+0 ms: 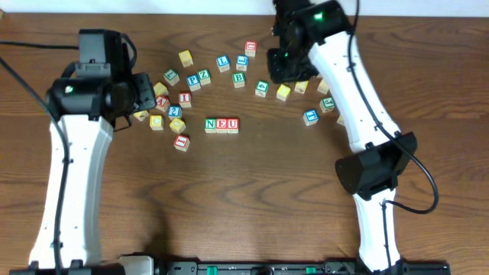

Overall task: Spell out NEURIPS
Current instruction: 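Raise the right gripper away from the NEU row toward the back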

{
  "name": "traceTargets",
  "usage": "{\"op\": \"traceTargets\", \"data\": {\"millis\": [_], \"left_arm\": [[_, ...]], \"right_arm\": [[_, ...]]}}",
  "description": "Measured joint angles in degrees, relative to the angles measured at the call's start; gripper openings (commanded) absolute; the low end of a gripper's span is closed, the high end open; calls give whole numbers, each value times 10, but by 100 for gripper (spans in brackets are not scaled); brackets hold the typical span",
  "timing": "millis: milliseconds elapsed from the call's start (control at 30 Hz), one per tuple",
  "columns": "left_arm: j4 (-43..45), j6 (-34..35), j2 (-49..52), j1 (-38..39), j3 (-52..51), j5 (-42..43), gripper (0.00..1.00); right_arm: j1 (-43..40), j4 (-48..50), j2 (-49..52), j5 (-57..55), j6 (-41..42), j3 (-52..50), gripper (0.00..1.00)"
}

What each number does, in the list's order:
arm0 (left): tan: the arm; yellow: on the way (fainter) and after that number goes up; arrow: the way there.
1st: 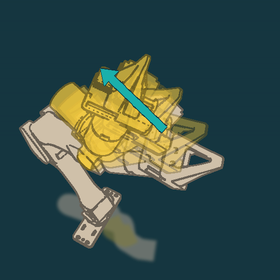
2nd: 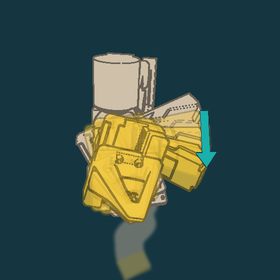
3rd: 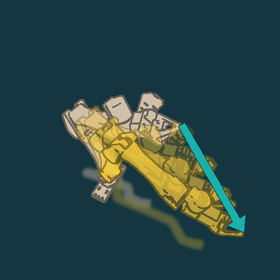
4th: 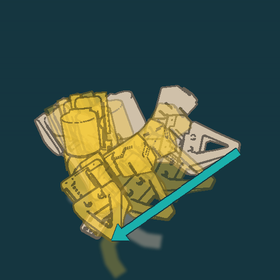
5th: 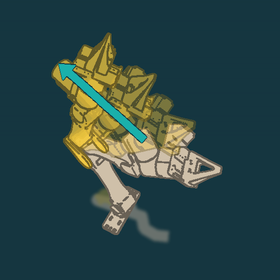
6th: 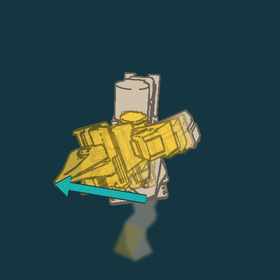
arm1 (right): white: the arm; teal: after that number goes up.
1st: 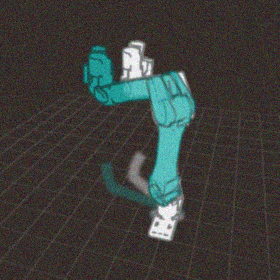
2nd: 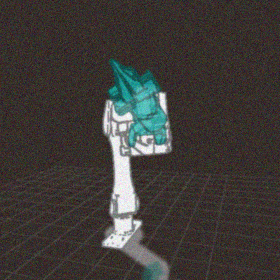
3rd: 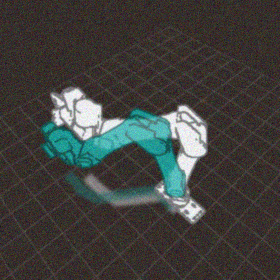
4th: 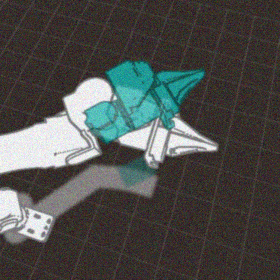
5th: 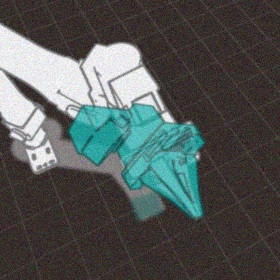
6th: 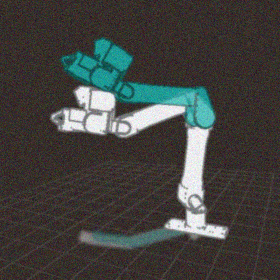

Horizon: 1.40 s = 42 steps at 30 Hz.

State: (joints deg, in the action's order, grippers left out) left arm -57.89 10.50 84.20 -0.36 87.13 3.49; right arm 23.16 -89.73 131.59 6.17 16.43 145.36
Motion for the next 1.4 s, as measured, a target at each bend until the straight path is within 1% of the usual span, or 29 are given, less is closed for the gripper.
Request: {"op": "traceTargets", "data": {"millis": [33,100,167,233,367,567,633,933,1100,1400], "left_arm": [[-3,0,-5,0,0,0,57],[-12,0,-14,0,0,0,63],[-19,0,-17,0,1,0,64],[-27,-1,-17,0,1,0,65],[-46,-1,-17,0,1,1,67],[-63,-1,-17,0,1,3,78],[-67,-1,-17,0,1,4,80],[-77,-1,-17,0,1,5,83],[-77,2,-17,0,1,5,84],[-77,26,-17,0,1,5,84]], "right_arm": [[-4,-9,0,-1,-4,14,46],[-10,-31,0,-2,-10,35,50],[-15,-49,0,-3,-16,53,52],[-21,-69,0,-3,-21,73,57],[-30,-73,-2,-2,-34,95,65],[-40,-74,-17,-2,-43,95,73],[-43,-74,-32,-2,-47,95,73],[-78,-74,-135,-2,-50,103,77],[-91,-73,-137,-2,-50,97,78],[-91,-61,-134,-2,-50,67,80]]}}
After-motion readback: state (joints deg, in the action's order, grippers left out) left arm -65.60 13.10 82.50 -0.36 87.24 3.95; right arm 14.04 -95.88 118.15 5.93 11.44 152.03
